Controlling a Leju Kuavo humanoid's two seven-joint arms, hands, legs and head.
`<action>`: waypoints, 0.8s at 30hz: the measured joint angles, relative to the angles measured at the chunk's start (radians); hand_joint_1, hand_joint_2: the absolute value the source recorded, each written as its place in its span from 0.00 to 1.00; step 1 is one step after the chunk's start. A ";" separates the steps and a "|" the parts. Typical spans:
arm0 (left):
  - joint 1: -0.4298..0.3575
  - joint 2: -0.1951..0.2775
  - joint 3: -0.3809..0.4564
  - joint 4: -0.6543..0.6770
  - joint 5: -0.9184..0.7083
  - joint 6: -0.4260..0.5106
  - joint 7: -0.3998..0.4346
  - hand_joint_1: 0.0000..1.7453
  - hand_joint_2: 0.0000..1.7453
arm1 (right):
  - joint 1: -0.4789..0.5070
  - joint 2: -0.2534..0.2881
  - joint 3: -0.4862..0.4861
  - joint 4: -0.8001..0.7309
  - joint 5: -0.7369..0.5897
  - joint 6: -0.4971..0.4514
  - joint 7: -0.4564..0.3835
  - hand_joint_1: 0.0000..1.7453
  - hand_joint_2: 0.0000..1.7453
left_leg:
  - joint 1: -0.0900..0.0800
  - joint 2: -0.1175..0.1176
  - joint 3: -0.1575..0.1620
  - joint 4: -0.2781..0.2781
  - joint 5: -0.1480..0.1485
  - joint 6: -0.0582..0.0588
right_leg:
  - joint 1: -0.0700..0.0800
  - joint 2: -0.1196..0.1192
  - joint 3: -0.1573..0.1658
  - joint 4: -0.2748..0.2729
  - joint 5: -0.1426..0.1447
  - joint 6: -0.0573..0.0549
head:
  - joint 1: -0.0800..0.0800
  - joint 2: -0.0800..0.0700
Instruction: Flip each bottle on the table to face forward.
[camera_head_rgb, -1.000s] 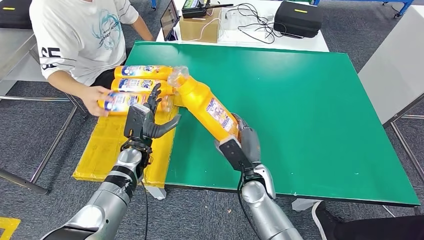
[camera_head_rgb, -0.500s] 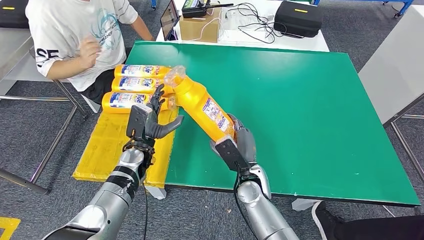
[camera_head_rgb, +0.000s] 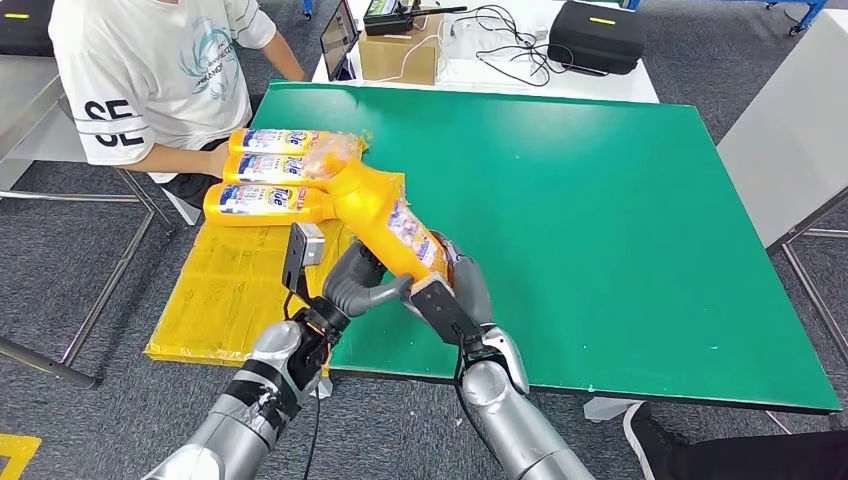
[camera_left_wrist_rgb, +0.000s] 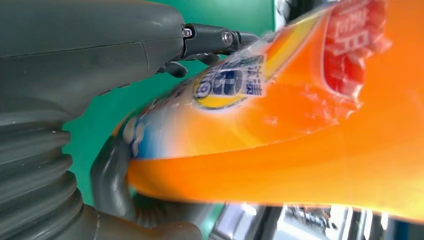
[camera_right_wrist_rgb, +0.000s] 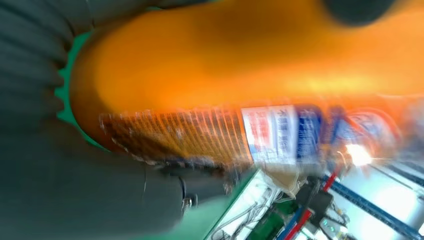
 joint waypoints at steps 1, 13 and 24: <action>0.009 0.005 -0.014 -0.019 0.006 -0.003 0.003 0.00 1.00 | 0.002 -0.002 0.000 0.002 0.000 0.001 -0.004 1.00 1.00 | 0.000 0.000 0.000 0.000 0.000 0.000 | 0.000 0.000 0.000 0.000 0.000 0.000 | 0.000 0.000; 0.045 0.048 -0.077 -0.091 0.021 0.010 -0.001 0.00 1.00 | 0.001 -0.011 0.008 0.014 0.033 0.026 -0.010 1.00 1.00 | 0.000 0.000 0.000 0.000 0.000 0.000 | 0.000 0.000 0.000 0.000 0.000 0.000 | 0.000 0.000; 0.062 0.053 -0.082 -0.107 -0.002 0.053 -0.015 0.00 1.00 | -0.015 0.004 0.025 0.058 0.062 0.035 0.005 1.00 1.00 | 0.000 0.001 0.000 0.000 0.000 0.000 | 0.000 0.000 -0.001 0.000 0.000 0.000 | 0.000 0.000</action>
